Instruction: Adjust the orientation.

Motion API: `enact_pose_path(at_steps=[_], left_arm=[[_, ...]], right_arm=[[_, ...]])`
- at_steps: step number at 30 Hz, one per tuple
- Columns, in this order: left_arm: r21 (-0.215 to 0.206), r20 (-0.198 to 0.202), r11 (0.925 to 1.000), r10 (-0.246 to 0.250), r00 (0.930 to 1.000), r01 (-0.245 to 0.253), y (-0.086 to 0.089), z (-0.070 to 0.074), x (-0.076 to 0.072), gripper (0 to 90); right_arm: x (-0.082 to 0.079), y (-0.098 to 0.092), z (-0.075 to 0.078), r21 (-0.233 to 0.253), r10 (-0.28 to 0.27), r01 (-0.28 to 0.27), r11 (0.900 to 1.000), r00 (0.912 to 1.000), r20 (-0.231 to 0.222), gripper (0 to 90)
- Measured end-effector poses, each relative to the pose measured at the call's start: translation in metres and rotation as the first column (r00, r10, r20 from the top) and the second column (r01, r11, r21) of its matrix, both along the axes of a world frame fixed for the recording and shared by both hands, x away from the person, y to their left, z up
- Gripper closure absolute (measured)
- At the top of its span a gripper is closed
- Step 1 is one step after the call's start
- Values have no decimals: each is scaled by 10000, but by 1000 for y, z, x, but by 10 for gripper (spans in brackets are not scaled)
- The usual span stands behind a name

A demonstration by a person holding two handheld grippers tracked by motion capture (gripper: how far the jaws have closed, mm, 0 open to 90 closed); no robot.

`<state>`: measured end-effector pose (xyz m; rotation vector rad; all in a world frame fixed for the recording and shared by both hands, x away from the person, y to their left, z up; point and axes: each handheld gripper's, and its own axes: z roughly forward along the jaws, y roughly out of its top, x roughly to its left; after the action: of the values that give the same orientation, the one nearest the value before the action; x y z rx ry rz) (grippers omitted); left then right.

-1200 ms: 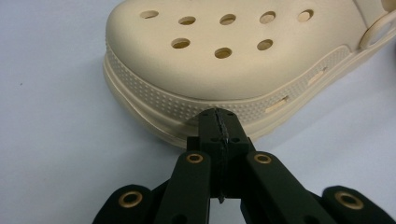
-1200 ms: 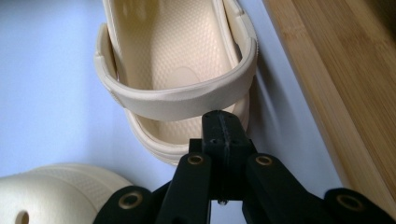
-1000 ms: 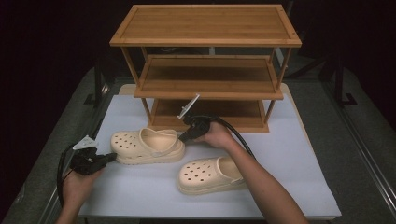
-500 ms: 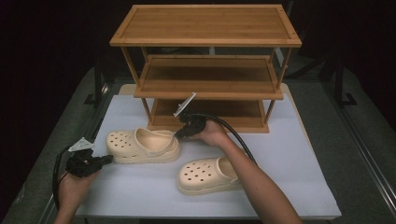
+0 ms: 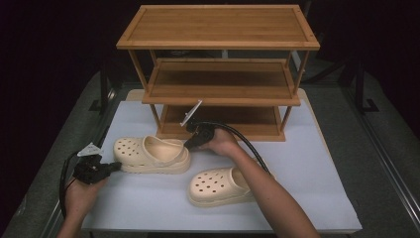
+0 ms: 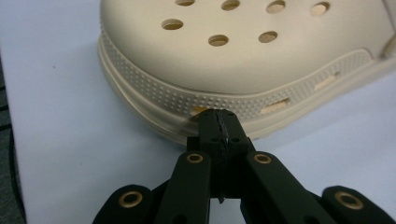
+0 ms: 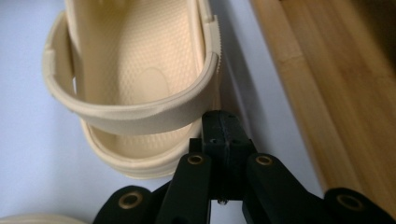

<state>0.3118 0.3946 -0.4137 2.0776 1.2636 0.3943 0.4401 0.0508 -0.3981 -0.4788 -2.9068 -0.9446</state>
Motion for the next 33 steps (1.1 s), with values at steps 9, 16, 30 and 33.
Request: enact_pose_path(at_steps=[9,16,30,33], left_arm=[[-162,-50,9991,383,9993,-384,9,-1,17,900],[-310,24,9982,518,9987,-517,12,-3,27,900],[-1125,79,9894,929,9956,-915,14,-11,46,900],[-1089,156,9899,929,9956,-906,13,-11,48,900]], right_arm=[[-15,6,1,-93,606,-607,9981,9980,-170,899],[-27,8,0,202,1175,-1170,9929,9928,-237,899],[-50,24,2,92,2563,-2561,9666,9660,-355,899],[-55,30,3,29,2877,-2878,9577,9570,-366,899]])
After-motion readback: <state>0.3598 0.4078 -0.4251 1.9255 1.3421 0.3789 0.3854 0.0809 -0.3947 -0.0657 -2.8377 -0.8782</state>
